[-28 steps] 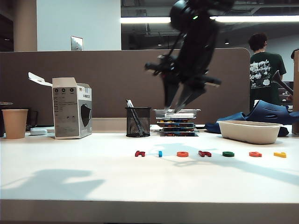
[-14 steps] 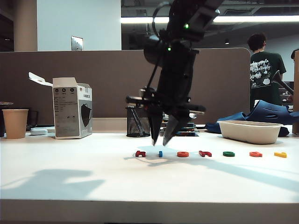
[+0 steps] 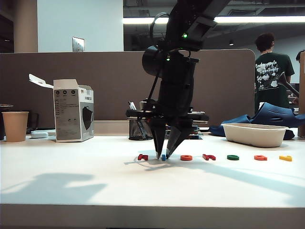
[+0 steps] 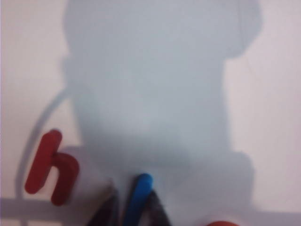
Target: Select the appropriate letters from the row of letter magnets placed on the table to arrange into the word "love".
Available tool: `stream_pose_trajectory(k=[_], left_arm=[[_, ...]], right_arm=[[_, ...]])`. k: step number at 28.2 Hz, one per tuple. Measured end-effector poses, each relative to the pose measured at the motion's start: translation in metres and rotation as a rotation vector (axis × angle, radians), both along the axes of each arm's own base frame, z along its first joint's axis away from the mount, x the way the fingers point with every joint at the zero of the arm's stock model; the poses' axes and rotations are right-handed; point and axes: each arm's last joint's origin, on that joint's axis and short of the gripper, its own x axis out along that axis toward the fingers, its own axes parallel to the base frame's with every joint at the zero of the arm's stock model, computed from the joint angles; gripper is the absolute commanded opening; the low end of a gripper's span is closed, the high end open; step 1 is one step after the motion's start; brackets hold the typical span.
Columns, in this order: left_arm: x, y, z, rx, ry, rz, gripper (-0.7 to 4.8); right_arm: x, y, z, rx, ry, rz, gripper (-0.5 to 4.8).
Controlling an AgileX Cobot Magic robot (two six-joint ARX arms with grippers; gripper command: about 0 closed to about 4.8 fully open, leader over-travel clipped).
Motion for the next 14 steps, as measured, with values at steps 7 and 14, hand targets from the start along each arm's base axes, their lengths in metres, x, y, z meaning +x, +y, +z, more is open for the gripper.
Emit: stream_pose_trajectory(k=[7, 14], left_arm=[[0.0, 0.0, 0.0, 0.0, 0.0, 0.0, -0.05], [0.0, 0.0, 0.0, 0.0, 0.0, 0.0, -0.05]], right_arm=[[-0.002, 0.002, -0.001, -0.023, 0.007, -0.015, -0.09], [-0.012, -0.002, 0.001, -0.068, 0.099, -0.045, -0.09]])
